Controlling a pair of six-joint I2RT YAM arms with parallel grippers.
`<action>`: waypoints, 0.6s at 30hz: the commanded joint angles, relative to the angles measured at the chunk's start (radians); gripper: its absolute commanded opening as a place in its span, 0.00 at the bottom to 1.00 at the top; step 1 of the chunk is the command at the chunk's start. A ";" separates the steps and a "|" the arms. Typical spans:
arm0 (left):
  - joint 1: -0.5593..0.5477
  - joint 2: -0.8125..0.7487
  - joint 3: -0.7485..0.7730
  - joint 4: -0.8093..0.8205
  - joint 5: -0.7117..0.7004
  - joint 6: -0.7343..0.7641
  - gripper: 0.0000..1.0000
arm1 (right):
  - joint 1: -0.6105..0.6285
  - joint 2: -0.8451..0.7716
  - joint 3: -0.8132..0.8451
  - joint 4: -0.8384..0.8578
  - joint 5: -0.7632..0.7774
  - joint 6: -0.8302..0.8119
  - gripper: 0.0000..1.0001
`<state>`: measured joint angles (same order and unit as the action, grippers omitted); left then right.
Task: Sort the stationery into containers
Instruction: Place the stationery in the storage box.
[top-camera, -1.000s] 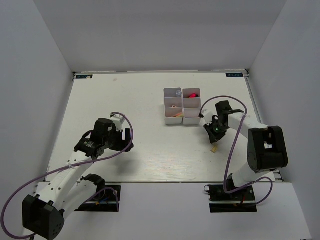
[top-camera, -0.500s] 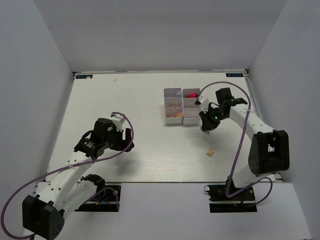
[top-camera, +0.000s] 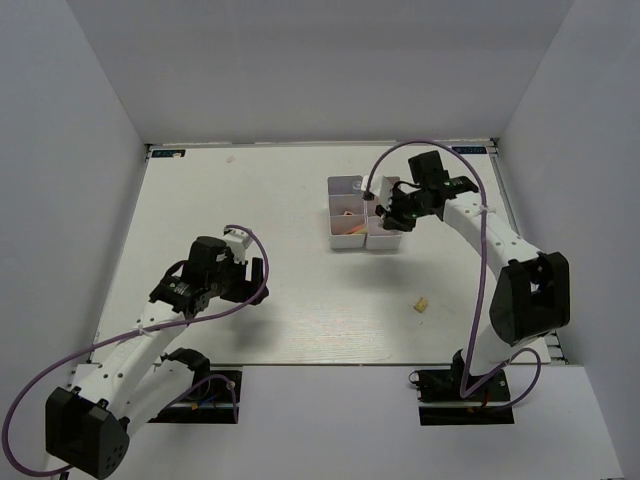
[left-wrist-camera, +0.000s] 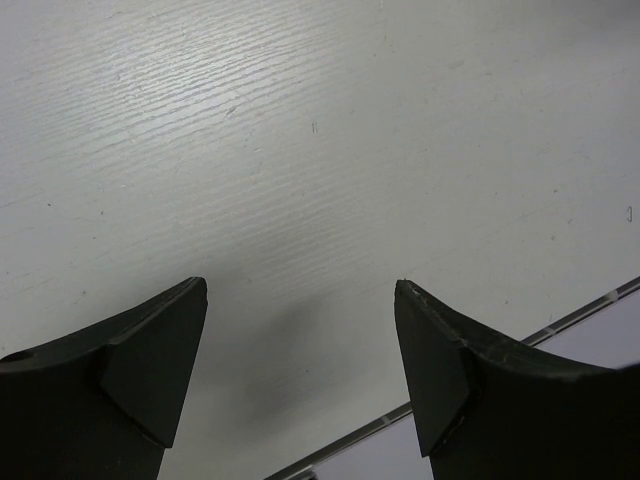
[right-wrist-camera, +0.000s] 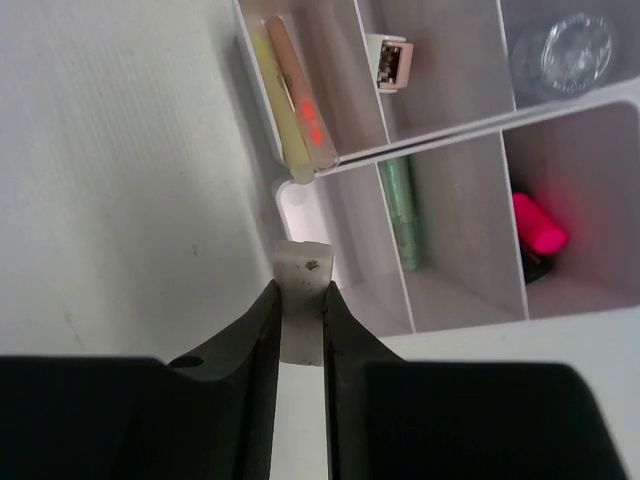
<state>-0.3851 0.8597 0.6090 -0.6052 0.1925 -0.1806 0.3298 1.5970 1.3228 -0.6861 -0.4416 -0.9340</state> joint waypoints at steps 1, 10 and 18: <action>0.006 -0.005 -0.011 0.009 0.013 0.013 0.86 | 0.034 0.009 -0.008 0.100 0.059 -0.141 0.00; 0.005 -0.001 -0.009 0.012 0.019 0.021 0.86 | 0.072 0.058 -0.054 0.201 0.201 -0.282 0.00; 0.005 -0.001 -0.011 0.009 0.018 0.024 0.86 | 0.083 0.075 -0.056 0.215 0.221 -0.266 0.58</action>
<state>-0.3832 0.8623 0.6010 -0.6052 0.1947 -0.1696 0.4057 1.6844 1.2613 -0.5114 -0.2337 -1.1908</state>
